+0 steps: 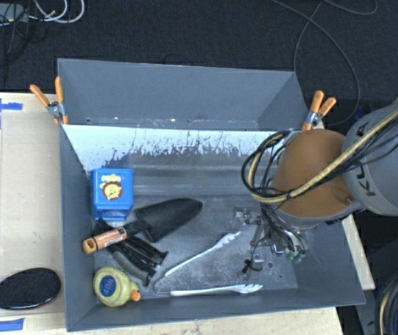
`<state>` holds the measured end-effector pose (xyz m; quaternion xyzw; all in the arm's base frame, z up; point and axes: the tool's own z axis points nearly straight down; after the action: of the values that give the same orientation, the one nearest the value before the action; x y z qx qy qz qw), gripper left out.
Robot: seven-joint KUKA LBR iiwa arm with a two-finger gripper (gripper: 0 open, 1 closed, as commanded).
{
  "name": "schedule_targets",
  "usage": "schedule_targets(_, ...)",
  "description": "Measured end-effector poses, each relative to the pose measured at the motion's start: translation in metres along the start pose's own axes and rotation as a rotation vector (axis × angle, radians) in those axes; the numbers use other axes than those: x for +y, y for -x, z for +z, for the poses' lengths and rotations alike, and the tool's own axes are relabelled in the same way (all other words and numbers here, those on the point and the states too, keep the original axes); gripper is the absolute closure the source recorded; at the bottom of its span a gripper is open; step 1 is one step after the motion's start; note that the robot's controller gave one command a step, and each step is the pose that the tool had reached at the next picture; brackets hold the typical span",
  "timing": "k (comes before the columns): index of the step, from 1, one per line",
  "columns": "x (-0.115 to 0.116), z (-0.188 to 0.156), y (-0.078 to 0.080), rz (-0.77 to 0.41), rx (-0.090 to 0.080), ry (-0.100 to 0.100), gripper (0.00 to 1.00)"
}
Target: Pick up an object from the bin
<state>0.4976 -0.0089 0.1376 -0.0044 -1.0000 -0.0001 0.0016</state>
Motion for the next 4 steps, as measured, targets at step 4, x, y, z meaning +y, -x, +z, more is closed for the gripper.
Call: schedule_targets(4, 0.01, 0.066, 0.008, 0.018, -0.001, 0.001, 0.0)
